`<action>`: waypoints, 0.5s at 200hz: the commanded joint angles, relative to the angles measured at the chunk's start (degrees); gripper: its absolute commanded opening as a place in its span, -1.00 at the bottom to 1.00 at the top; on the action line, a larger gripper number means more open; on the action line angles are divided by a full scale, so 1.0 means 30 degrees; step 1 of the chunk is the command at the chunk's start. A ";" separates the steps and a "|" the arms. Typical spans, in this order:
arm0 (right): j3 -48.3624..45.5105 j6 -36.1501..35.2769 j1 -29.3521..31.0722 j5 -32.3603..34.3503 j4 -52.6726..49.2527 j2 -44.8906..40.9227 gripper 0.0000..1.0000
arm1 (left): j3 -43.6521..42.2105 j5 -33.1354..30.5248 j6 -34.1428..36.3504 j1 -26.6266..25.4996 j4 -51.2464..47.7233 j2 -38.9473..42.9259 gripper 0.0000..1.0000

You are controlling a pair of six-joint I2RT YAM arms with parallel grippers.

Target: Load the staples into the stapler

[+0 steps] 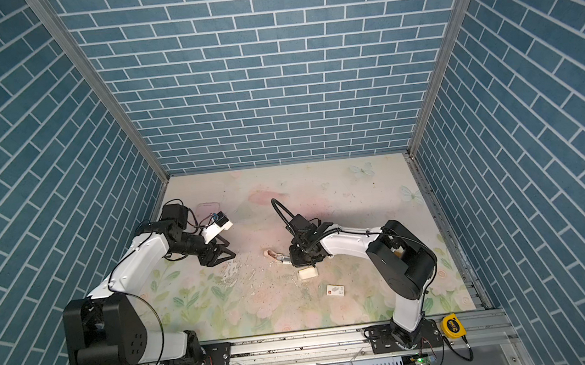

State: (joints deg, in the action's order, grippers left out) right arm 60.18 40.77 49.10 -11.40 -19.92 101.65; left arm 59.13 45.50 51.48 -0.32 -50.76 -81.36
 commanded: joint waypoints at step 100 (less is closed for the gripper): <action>0.1048 0.1262 -0.0396 0.0224 -0.0376 0.0813 -0.54 | 0.0999 0.0560 0.0168 -0.0773 0.0653 -0.2090 0.15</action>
State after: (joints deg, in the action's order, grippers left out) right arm 62.85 42.30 48.29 -11.38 -19.84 103.53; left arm 61.47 46.19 51.48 -2.24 -48.62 -87.57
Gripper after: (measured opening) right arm 0.235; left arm 0.579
